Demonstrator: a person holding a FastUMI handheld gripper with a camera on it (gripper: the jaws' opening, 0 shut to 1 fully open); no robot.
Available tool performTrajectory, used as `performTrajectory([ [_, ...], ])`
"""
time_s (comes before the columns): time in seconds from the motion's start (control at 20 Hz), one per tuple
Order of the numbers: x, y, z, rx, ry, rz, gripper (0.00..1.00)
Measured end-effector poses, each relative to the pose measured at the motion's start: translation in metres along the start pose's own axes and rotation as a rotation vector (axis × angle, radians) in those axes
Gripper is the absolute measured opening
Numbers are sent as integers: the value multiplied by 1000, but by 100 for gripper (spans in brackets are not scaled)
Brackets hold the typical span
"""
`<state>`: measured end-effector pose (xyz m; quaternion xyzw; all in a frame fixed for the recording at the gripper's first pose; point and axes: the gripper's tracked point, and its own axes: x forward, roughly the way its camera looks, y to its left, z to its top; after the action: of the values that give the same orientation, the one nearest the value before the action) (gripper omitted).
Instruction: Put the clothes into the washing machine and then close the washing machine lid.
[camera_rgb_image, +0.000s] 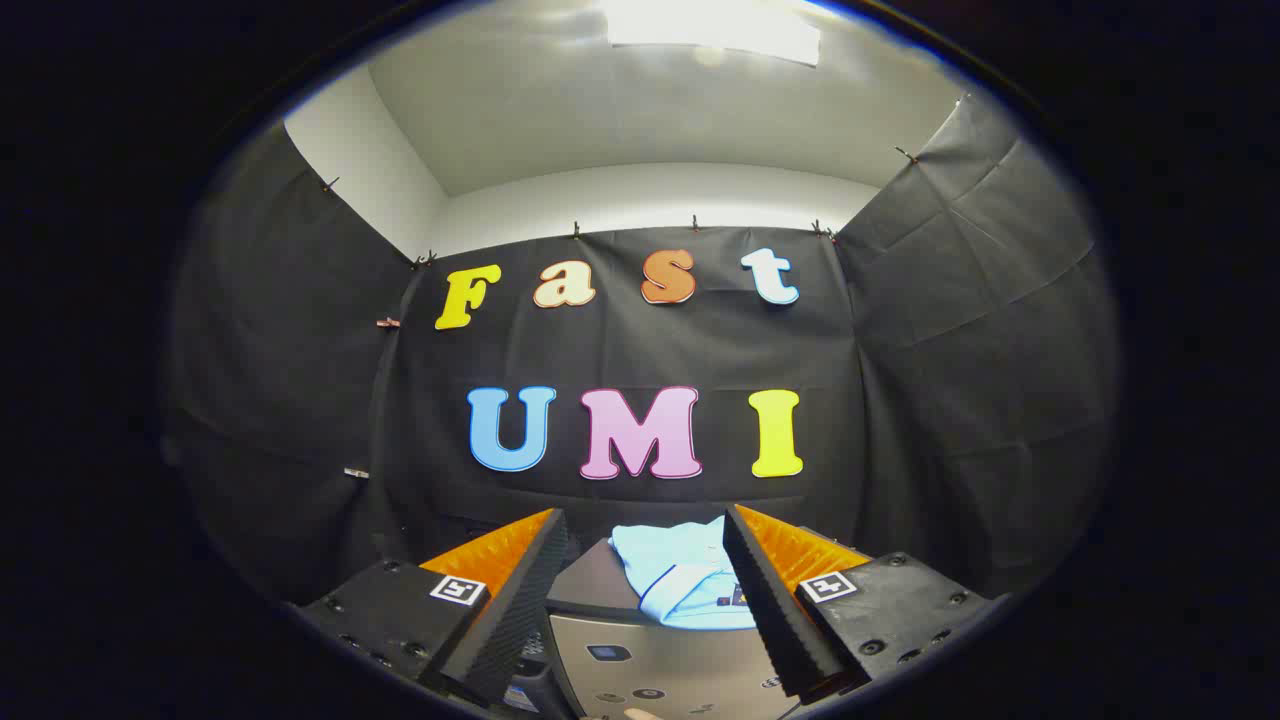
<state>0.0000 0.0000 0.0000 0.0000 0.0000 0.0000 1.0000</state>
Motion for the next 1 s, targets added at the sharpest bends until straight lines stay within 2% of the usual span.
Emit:
performTrajectory([
  [0.55, 1, 7, -6, 21, 12, 26, 98],
  [1.0, 7, 8, -13, -16, 37, 17, 98],
])
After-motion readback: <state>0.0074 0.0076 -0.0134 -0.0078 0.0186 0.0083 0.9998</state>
